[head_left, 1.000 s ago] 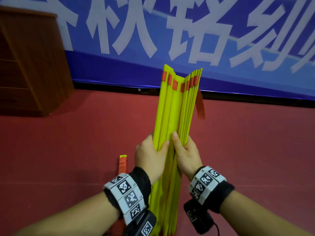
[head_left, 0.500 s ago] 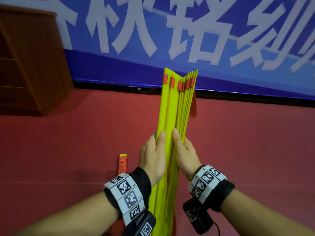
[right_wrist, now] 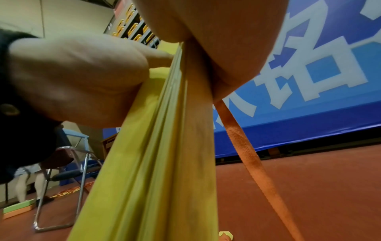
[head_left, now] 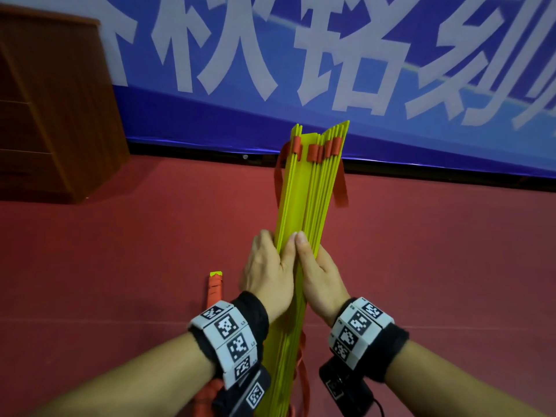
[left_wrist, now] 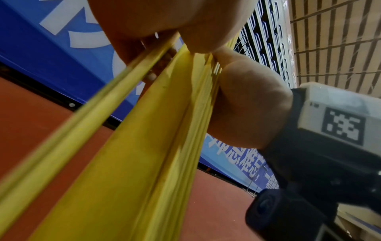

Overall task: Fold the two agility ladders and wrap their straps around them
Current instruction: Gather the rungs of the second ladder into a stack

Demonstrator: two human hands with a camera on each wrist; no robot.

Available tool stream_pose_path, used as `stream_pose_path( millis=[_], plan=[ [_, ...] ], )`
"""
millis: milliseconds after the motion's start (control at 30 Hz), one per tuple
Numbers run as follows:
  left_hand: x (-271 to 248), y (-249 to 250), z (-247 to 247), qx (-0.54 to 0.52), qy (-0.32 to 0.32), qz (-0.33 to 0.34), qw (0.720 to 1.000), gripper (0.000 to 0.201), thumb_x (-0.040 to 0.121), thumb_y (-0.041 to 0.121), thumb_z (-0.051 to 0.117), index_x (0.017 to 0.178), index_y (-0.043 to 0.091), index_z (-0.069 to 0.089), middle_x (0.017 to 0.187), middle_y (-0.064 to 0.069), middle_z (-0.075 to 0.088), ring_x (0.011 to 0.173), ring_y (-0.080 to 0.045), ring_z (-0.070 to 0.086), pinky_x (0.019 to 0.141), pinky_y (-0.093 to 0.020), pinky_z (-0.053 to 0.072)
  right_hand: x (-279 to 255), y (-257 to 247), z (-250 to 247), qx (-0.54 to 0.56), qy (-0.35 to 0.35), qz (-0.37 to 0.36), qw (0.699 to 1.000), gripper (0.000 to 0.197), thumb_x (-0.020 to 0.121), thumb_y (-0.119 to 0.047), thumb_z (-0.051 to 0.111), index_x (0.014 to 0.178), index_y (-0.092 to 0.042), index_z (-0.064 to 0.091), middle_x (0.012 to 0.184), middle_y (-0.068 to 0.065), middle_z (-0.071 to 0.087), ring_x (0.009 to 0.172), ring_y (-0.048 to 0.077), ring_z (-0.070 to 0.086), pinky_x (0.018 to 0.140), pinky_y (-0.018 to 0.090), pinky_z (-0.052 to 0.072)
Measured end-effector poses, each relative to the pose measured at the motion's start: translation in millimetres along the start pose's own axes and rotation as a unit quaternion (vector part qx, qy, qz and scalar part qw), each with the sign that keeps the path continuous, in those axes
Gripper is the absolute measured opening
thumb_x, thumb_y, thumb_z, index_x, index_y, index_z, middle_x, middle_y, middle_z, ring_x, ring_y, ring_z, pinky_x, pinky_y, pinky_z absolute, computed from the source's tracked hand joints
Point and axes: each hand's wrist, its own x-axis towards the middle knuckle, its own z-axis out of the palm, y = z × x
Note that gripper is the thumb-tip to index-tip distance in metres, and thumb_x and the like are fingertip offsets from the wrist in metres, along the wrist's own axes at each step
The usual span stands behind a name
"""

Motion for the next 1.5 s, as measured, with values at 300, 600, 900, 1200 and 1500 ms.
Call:
stream_pose_path(
  millis=[300, 600, 900, 1200, 1500],
  plan=[
    [-3, -4, 9, -0.046, 0.002, 0.079, 0.996, 0.048, 0.099, 0.061, 0.022, 0.099, 0.023, 0.05, 0.102, 0.003, 0.051, 0.097, -0.016, 0.052, 0.089, -0.038, 0.043, -2, -1, -2, 0.012, -0.003, 0.013, 1.0, 0.062, 0.099, -0.067, 0.026, 0.116, -0.017, 0.06, 0.108, -0.002, 0.069, 0.1, -0.002, 0.065, 0.086, 0.012, 0.045],
    [-5, -7, 12, 0.017, 0.024, 0.088, 0.996, 0.076, 0.086, 0.075, 0.011, 0.126, 0.035, 0.062, 0.131, 0.008, 0.046, 0.126, -0.019, 0.042, 0.11, -0.043, 0.035, -6, -16, -9, 0.031, -0.038, -0.022, 0.999, 0.06, 0.102, -0.056, 0.019, 0.12, -0.025, 0.067, 0.115, -0.01, 0.072, 0.114, -0.007, 0.061, 0.098, 0.012, 0.043],
    [16, -4, -4, -0.13, -0.006, 0.065, 0.989, 0.029, 0.107, 0.035, 0.045, 0.131, 0.026, 0.06, 0.135, 0.001, 0.058, 0.131, -0.017, 0.051, 0.109, -0.027, 0.036, -5, -13, -12, 0.105, -0.012, 0.039, 0.994, 0.062, 0.077, -0.071, 0.071, 0.079, -0.013, 0.052, 0.063, 0.011, 0.052, 0.06, 0.029, 0.053, 0.066, 0.046, 0.049],
    [42, 7, 3, -0.186, -0.033, 0.084, 0.978, 0.044, 0.079, 0.053, 0.067, 0.119, 0.035, 0.061, 0.1, 0.004, 0.076, 0.095, -0.012, 0.071, 0.093, -0.044, 0.054, -15, -5, -39, 0.048, -0.025, 0.022, 0.998, 0.047, 0.078, -0.054, 0.074, 0.076, -0.012, 0.051, 0.059, 0.001, 0.054, 0.06, 0.023, 0.055, 0.064, 0.039, 0.045],
    [29, 10, 20, -0.114, -0.118, 0.134, 0.977, 0.016, 0.097, 0.027, 0.067, 0.11, 0.024, 0.059, 0.057, 0.009, 0.043, 0.047, -0.008, 0.036, 0.052, -0.028, 0.031, -1, -23, -108, 0.178, 0.209, 0.062, 0.96, 0.035, 0.095, -0.045, 0.066, 0.082, -0.015, 0.057, 0.063, 0.004, 0.051, 0.052, 0.019, 0.049, 0.058, 0.032, 0.045]
  ],
)
